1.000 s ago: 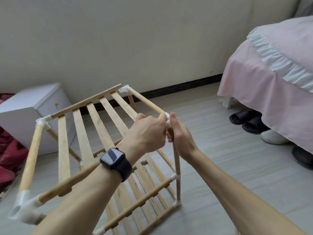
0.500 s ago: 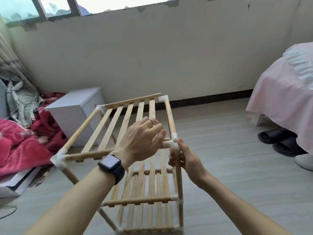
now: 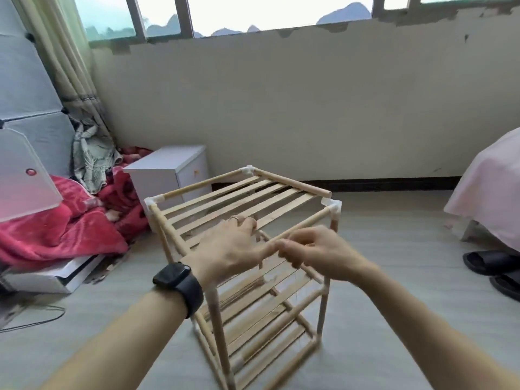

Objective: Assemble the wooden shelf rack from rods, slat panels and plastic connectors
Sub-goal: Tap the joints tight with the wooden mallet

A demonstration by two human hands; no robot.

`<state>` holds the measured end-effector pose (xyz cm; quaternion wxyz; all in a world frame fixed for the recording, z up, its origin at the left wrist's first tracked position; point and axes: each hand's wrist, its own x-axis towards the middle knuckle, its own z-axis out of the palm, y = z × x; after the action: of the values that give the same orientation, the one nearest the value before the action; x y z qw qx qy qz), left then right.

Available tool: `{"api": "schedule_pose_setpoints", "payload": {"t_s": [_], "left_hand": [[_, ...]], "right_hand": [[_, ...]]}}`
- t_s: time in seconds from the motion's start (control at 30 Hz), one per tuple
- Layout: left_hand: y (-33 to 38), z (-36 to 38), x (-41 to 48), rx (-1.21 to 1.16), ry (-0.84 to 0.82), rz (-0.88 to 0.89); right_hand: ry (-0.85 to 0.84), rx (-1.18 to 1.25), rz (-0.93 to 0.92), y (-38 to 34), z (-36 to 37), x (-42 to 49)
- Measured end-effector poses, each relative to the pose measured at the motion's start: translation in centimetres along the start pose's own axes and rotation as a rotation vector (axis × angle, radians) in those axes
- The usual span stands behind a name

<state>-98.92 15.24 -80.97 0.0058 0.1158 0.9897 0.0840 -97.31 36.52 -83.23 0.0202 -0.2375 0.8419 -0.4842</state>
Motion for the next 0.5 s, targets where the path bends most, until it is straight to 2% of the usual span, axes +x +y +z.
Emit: {"api": "schedule_pose_setpoints", "payload": {"t_s": [0.1,0.13,0.17,0.2,0.27,0.33,0.43,0.5], "left_hand": [[0.1,0.9,-0.2,0.125,0.095,0.075],[0.0,1.0,-0.2,0.160,0.130,0.123],[-0.2,1.0,-0.1,0.195,0.165,0.183],[-0.4,0.9,0.0,0.223,0.190,0.247],[-1.3,0.3,0.2,0.275,0.212,0.367],[-3.1,-0.6,0.5,0.345,0.239,0.474],[-6.8,-1.4,0.3,0.413,0.331,0.527],[-8.5,-1.1,-0.3,0.408,0.373,0.446]], "right_hand": [[0.618,0.040,0.074,1.7,-3.5,0.6],[0.769,0.004,0.120,2.3,-4.5,1.0],[0.844,-0.004,0.186,3.0,-5.4,1.6],[0.831,0.023,0.271,3.6,-6.1,2.3],[0.665,0.144,0.427,4.6,-7.0,3.6],[0.512,0.297,0.498,5.0,-6.7,4.2],[0.375,0.341,0.468,5.1,-4.8,4.2],[0.342,0.346,0.425,4.7,-3.0,4.0]]}}
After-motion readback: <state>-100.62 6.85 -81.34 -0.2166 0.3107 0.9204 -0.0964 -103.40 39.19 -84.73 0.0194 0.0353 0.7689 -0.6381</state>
